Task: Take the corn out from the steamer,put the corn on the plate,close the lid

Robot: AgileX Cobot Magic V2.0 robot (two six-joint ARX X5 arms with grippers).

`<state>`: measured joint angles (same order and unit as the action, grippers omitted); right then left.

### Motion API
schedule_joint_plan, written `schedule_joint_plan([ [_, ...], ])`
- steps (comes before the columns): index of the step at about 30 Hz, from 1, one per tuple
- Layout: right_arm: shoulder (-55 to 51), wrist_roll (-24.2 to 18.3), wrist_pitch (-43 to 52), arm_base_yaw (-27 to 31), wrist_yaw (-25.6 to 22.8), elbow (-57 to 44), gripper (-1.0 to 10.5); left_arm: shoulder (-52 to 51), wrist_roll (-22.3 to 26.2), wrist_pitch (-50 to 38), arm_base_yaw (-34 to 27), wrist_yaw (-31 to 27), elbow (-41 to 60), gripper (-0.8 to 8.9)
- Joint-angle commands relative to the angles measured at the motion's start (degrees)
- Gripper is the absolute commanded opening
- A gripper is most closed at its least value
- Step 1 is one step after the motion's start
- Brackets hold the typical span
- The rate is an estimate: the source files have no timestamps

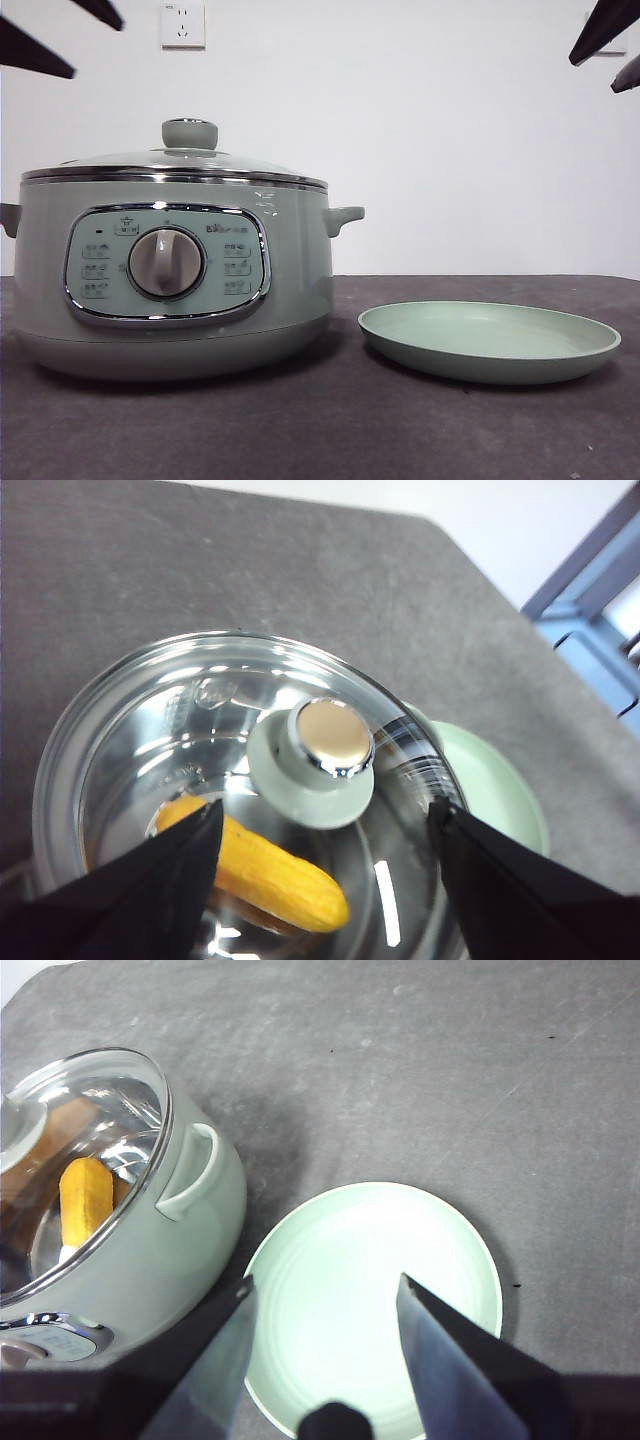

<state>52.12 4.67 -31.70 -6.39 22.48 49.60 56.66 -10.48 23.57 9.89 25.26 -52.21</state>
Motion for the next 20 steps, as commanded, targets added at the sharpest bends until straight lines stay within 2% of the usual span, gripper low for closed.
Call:
schedule_joint_plan([
  [1, 0.1, 0.0, 0.3, 0.0, 0.0, 0.1, 2.3, 3.2, 5.1, 1.5, 3.1, -4.5, -3.2, 3.46],
  [5, 0.1, 0.0, 0.2, 0.0, 0.0, 0.1, 2.3, 7.5, 7.4, 2.1, 7.2, -8.9, -7.1, 3.46],
  [11, 0.1, 0.0, 0.2, 0.0, 0.0, 0.1, 2.3, 13.4, 8.0, 1.5, 11.6, -12.2, -9.8, 3.46],
  [20, 0.1, 0.0, 0.3, 0.0, 0.0, 0.1, 2.3, 19.6, 9.3, -0.7, 14.4, -17.8, -9.8, 3.46],
])
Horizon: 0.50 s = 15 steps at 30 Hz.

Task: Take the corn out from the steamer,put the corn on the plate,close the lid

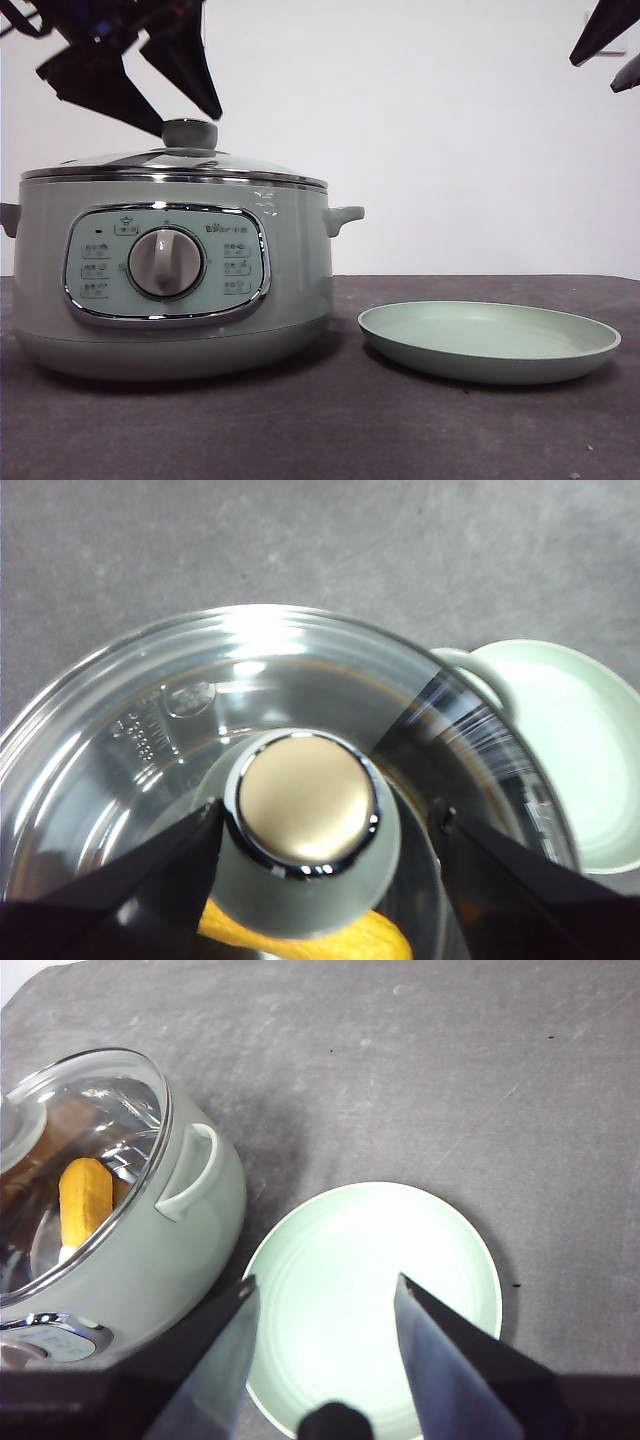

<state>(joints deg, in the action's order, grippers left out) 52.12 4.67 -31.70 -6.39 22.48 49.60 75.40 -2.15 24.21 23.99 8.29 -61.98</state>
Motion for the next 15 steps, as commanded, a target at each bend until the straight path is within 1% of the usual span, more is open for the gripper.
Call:
schedule_joint_plan([
  [1, 0.1, 0.0, 0.3, 0.0, -0.1, 0.1, 2.3, 1.3, 1.3, -1.8, 0.4, -1.0, 0.0, 3.45],
  [4, 0.1, 0.0, 0.3, 0.0, -0.1, 0.1, 2.3, 2.3, 1.4, -2.7, 0.4, -0.9, -0.1, 3.39],
  [5, 0.1, 0.0, 0.3, 0.0, -0.1, 0.1, 2.3, 2.5, 1.5, -2.7, 0.4, -0.9, 0.0, 2.84],
  [6, 0.1, 0.0, 0.3, 0.0, -0.1, 0.1, 2.3, 2.7, 2.2, -2.7, 0.4, -0.9, 0.0, 1.71],
  [8, 0.1, 0.0, 0.3, 0.0, 0.0, 0.1, 2.3, 2.7, 2.5, -2.7, 0.4, -0.8, 0.0, 0.09],
  [9, 0.1, 0.0, 0.3, 0.0, 0.0, 0.1, 2.2, 2.7, 2.5, -2.8, 0.4, -0.8, -0.1, -0.12],
  [13, 0.1, 0.0, 0.4, -0.2, 0.2, 0.1, 2.2, 2.1, 2.4, -5.1, 0.4, -0.9, -0.1, -0.09],
  [14, 0.2, -0.1, 0.9, -0.6, 0.5, 0.1, 2.2, 1.3, 2.3, -5.9, 0.3, -1.0, -0.1, -0.09],
  [15, 0.4, -0.1, 1.7, -1.1, 1.8, 0.1, 2.3, 0.2, 2.0, -6.4, 0.3, -1.1, -0.2, -0.09],
])
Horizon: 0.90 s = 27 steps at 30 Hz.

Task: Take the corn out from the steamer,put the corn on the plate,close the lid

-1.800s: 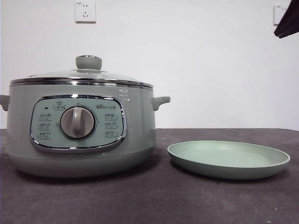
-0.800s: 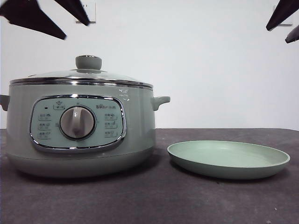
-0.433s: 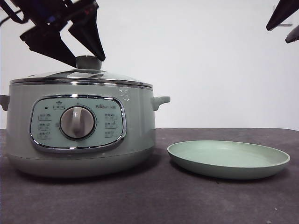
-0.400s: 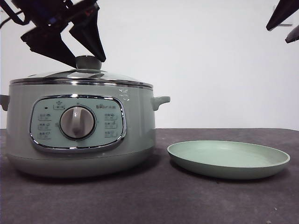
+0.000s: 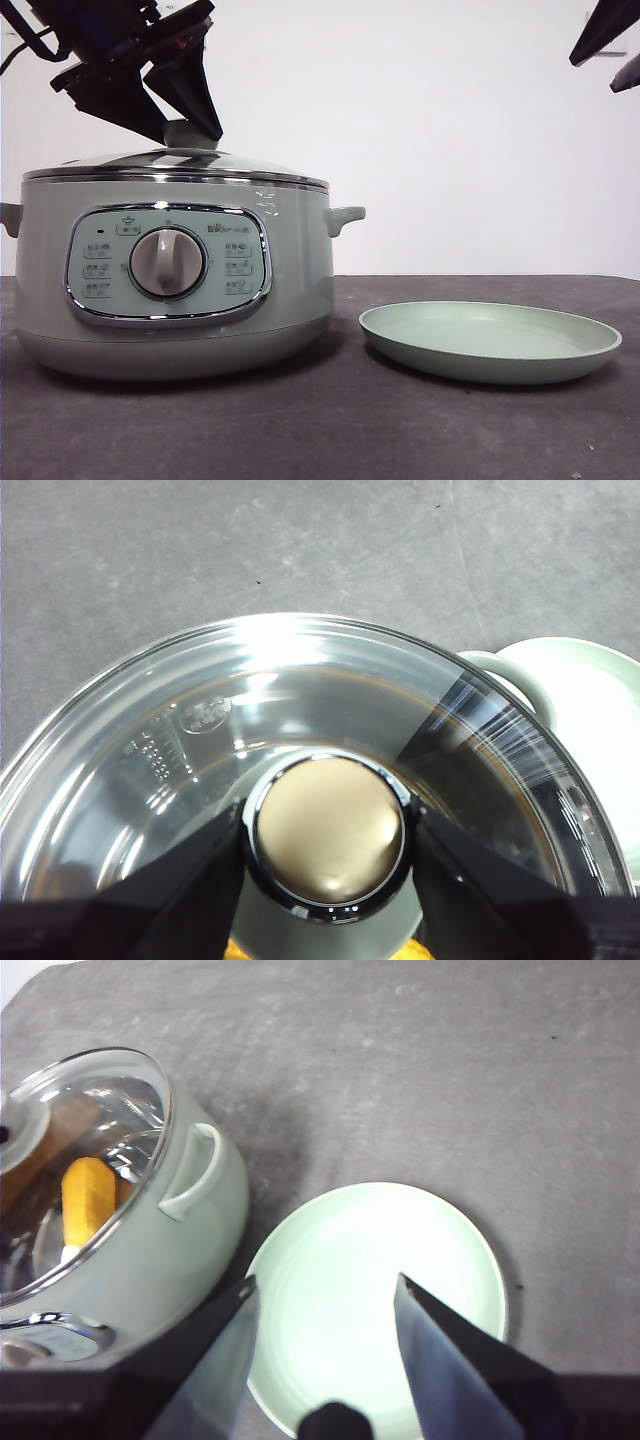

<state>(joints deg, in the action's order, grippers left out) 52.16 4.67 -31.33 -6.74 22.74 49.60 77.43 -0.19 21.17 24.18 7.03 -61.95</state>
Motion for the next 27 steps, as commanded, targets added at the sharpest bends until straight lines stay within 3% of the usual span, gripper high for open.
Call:
schedule_joint_plan([
  [1, 0.6, 0.0, 1.9, -1.6, 3.0, 0.3, 2.3, -3.3, 0.0, -3.6, 0.1, -0.4, -0.2, -0.09],
  [7, 8.2, 0.4, 2.4, -11.4, 3.2, 6.1, 2.3, -16.5, -0.3, -1.7, 0.1, -6.0, -0.2, -0.09],
  [12, 21.7, 0.3, 1.9, -22.1, 2.6, 17.6, 2.3, -28.4, -0.2, 5.9, 0.1, -17.4, -0.2, -0.09],
  [18, 35.1, -2.8, -3.2, -29.0, 2.2, 30.6, 2.3, -35.3, 0.3, 12.7, 0.1, -26.9, -0.2, -0.09],
  [21, 41.8, -4.0, -5.9, -32.4, -0.5, 37.9, 3.2, -38.0, 0.3, 14.8, 0.1, -29.6, -0.2, -0.09],
  [27, 54.2, -7.3, -10.4, -37.2, -6.8, 50.9, 3.2, -41.5, 0.3, 17.4, 0.1, -30.2, -0.2, -0.09],
])
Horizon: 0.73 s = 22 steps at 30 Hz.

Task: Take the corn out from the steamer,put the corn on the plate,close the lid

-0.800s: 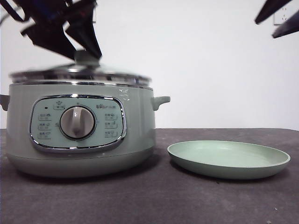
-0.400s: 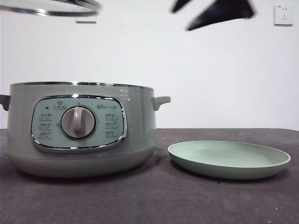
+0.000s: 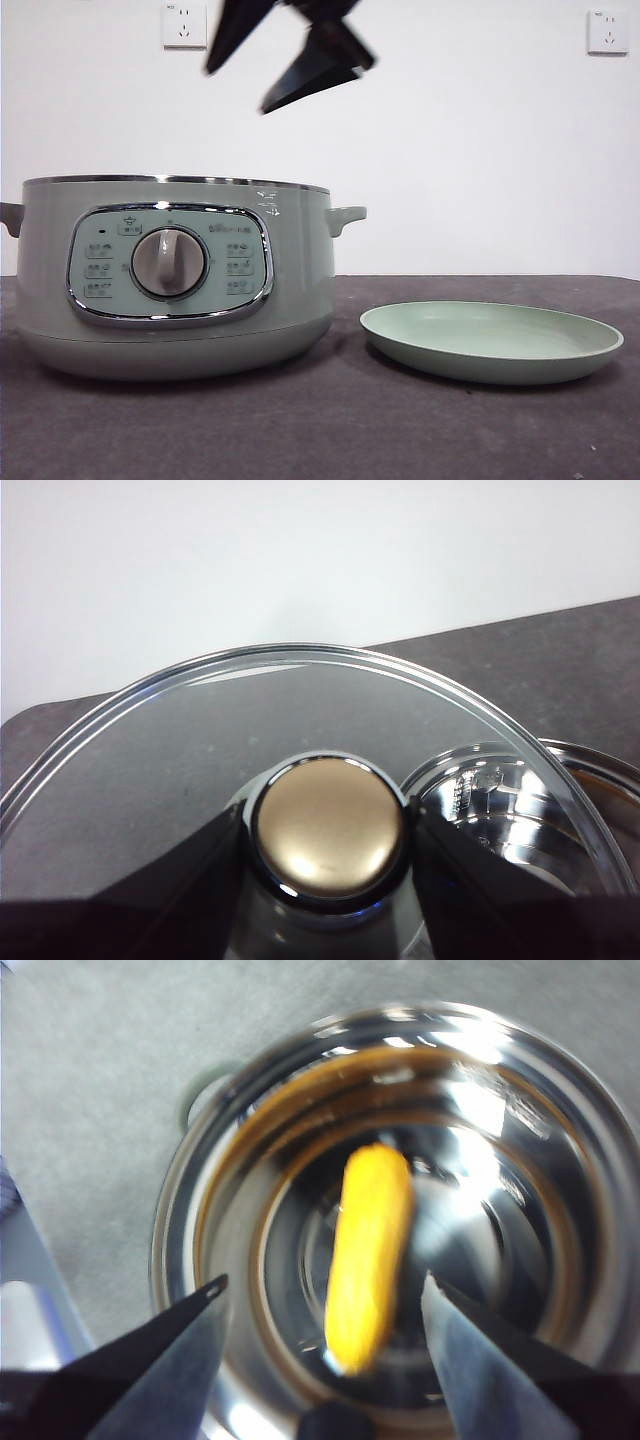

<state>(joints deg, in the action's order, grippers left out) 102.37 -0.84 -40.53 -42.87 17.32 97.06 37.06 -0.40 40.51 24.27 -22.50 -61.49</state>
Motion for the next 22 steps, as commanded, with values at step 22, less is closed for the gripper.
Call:
schedule_joint_plan([
  [22, 27.2, -7.1, -7.4, -5.6, -10.2, 16.7, 1.9, -2.1, 0.5, 1.3, 0.0, -1.2, -0.7, -0.09],
])
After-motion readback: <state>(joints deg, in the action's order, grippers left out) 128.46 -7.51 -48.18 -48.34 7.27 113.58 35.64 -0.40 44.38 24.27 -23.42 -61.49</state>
